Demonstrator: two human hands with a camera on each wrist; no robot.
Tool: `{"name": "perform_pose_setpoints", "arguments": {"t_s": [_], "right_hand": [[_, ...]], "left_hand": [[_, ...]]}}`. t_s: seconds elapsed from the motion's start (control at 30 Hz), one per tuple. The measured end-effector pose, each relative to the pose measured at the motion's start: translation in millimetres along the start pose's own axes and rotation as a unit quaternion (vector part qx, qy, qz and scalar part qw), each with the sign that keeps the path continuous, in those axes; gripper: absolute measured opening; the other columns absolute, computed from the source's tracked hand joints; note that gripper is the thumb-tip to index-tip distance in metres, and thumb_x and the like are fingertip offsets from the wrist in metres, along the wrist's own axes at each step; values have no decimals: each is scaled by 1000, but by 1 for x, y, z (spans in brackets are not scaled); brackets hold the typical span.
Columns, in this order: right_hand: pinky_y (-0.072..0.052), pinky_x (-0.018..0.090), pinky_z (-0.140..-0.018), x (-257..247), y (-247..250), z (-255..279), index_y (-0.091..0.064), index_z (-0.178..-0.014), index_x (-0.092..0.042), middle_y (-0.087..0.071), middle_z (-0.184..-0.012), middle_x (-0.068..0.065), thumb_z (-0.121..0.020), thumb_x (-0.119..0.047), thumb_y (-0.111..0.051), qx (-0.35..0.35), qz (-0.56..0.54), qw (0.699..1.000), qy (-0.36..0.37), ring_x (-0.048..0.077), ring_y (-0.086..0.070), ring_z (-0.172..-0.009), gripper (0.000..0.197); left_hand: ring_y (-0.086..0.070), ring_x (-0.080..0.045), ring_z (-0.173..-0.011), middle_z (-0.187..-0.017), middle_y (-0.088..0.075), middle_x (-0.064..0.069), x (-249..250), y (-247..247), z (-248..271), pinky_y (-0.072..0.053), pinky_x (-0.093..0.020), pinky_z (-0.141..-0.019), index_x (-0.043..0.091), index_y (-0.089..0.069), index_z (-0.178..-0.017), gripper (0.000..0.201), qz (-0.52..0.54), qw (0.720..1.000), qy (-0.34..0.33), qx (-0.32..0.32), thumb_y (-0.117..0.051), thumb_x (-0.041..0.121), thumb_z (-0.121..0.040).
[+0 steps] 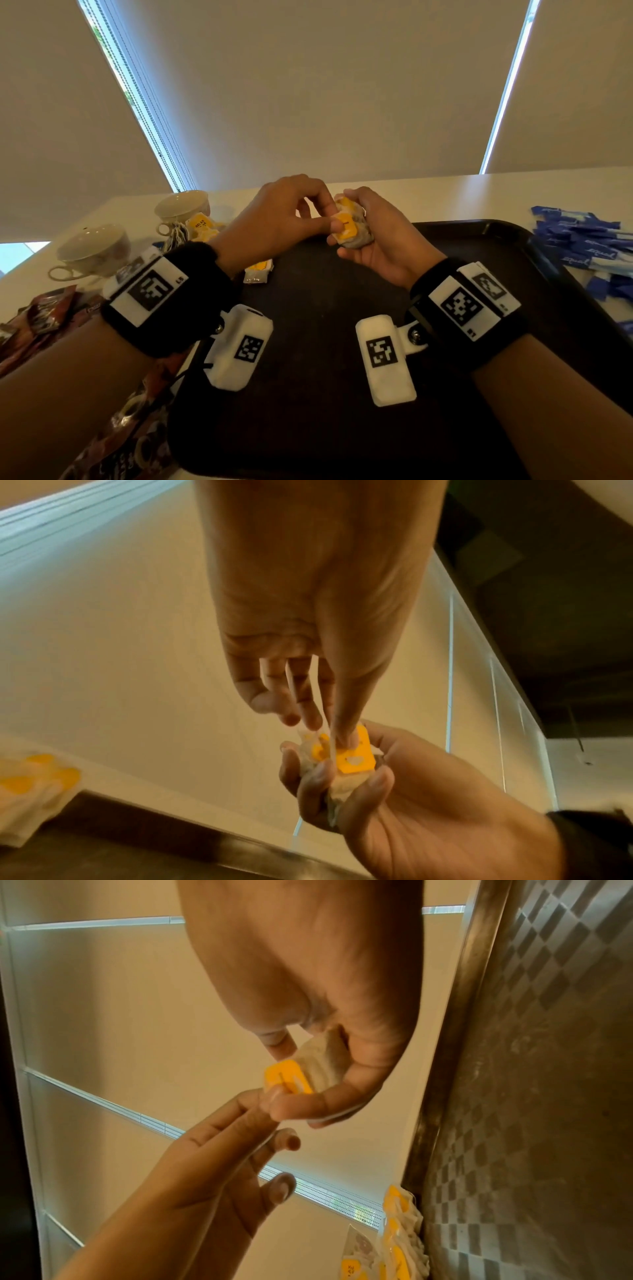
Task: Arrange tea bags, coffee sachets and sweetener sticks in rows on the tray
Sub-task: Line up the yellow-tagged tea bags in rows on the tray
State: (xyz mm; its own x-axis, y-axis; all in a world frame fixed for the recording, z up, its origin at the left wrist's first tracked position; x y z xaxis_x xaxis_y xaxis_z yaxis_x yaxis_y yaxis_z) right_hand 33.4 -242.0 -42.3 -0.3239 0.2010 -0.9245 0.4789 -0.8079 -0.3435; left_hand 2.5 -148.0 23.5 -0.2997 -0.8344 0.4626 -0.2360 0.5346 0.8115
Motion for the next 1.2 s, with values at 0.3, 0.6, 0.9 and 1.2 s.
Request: {"name": "perform_pose_setpoints", "arguments": {"t_s": [0.3, 0.6, 0.9, 1.2], "right_hand": [[-53, 22, -50, 1, -7, 0, -54, -110, -15, -64, -71, -1, -93, -42, -51, -37, 38, 999, 8, 9, -66, -63, 32], [-54, 22, -51, -3, -8, 0, -50, -106, -15, -63, -72, 4, -98, -30, -44, -47, -24, 998, 17, 12, -64, -63, 18], [-59, 31, -60, -1, 1, -7, -43, -130, -14, -56, -114, 12, -99, -26, -45, 5, -38, 999, 27, 19, -65, -80, 34], [-55, 47, -80, -2, -13, 1, -42, -122, -13, -55, -113, 18, -92, -10, -36, -113, -164, 980, -13, 28, -60, -94, 31]], "left_hand": [[-64, -8, -77, -88, -68, 2, -5, 2, 5, -46, -13, -50, 19, -66, -83, 7, 97, 995, 28, -12, -71, 22, -81], [-61, -4, -72, -79, -62, 2, 1, 7, 10, -52, -18, -54, 26, -59, -95, 23, 135, 991, 6, 2, -71, 12, -81], [-63, -16, -79, -83, -64, -1, 3, 6, 11, -57, -28, -58, 18, -63, -103, 22, 113, 994, -4, -12, -71, 13, -83], [-63, -15, -87, -95, -65, -3, -8, 8, 11, -58, -27, -56, 25, -62, -95, 9, 78, 997, 3, 5, -61, 18, -90]]}}
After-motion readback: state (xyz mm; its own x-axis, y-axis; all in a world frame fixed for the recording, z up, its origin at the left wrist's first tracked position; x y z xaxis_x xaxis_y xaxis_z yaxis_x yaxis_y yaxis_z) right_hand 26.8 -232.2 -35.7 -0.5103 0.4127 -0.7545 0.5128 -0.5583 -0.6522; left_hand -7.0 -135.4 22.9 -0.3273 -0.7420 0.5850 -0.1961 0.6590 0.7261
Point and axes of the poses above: each hand's wrist, its own z-axis away from the middle knuckle, its own y-axis out of the back of the hand, x = y × z, the point moved 8 cm from there along -z, towards the middle knuckle
